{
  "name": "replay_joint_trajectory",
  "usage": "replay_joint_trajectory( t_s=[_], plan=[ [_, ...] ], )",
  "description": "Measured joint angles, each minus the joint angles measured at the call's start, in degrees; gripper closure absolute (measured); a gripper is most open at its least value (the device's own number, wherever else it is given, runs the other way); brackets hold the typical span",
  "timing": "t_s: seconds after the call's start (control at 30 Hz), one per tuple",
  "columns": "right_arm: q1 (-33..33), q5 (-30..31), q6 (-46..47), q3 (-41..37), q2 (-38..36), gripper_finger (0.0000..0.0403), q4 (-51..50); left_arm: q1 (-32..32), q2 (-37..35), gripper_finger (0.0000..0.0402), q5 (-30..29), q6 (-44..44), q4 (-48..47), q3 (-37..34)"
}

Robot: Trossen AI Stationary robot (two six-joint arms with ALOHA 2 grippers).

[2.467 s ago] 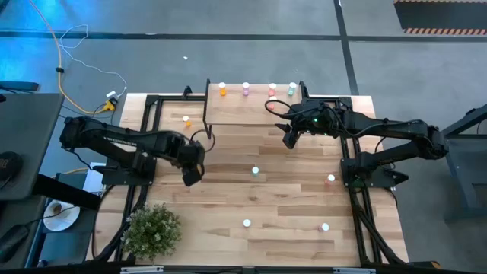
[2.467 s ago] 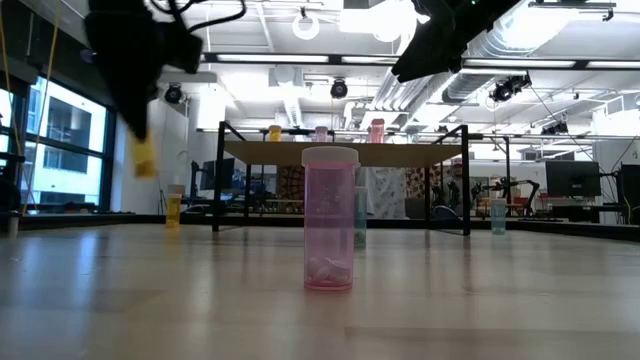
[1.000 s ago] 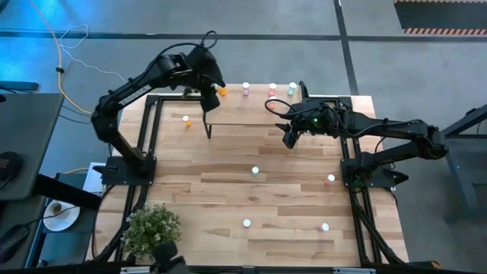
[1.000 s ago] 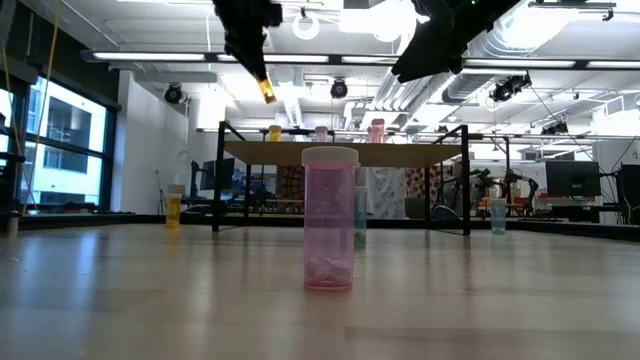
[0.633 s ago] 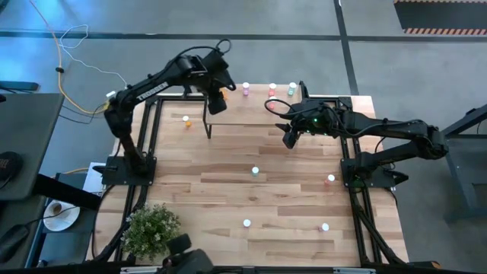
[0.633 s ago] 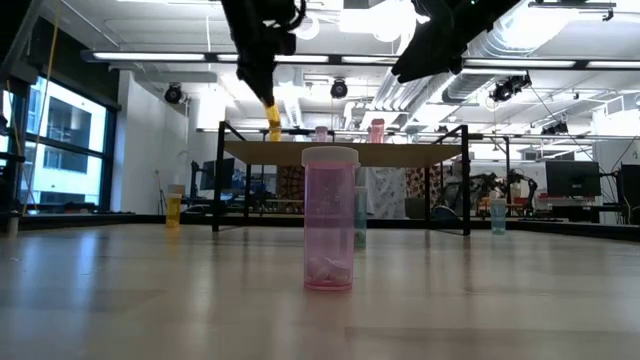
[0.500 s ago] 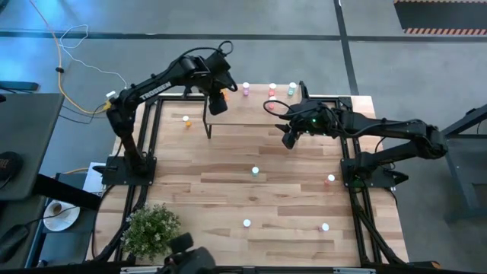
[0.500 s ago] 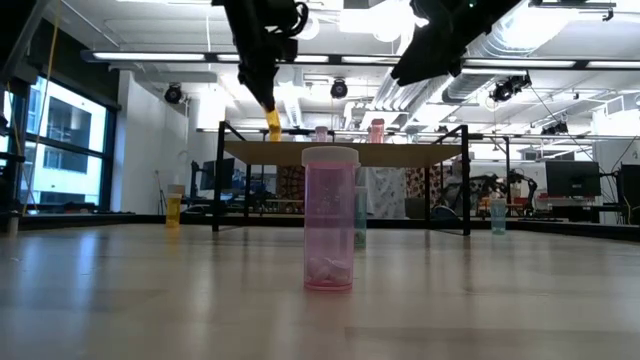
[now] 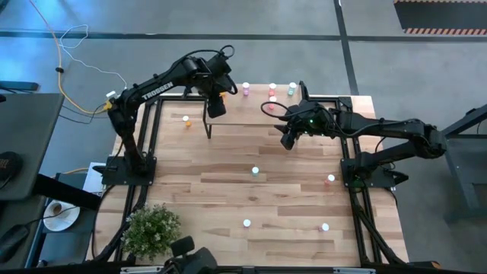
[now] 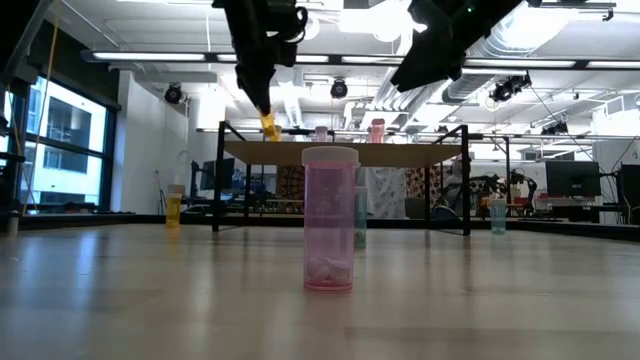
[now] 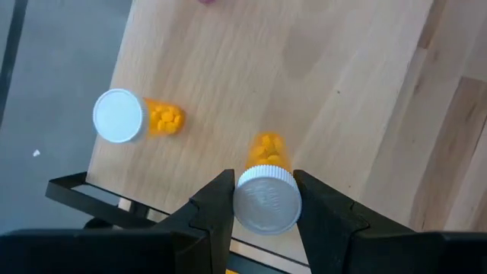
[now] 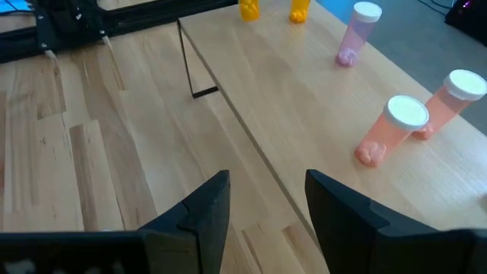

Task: Pick and place medicine bottles onto shelf by color
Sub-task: Put the bottom orange pill bottle on the shelf aligned with the other orange pill bottle

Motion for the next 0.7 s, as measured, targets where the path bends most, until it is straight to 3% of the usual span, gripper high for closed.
replay_joint_trajectory(
  t_s=[0.27, 0.7],
  plan=[
    [0.0, 0.0, 0.0, 0.0, -0.8, 0.0239, 0.0, -0.1, 2.1, 0.0287, 0.3, 0.4, -0.8, 0.0],
    [0.0, 0.0, 0.0, 0.1, -9.1, 0.0239, -1.0, -0.1, 2.5, 0.0287, -3.0, 2.4, -1.1, 0.0]
  ],
)
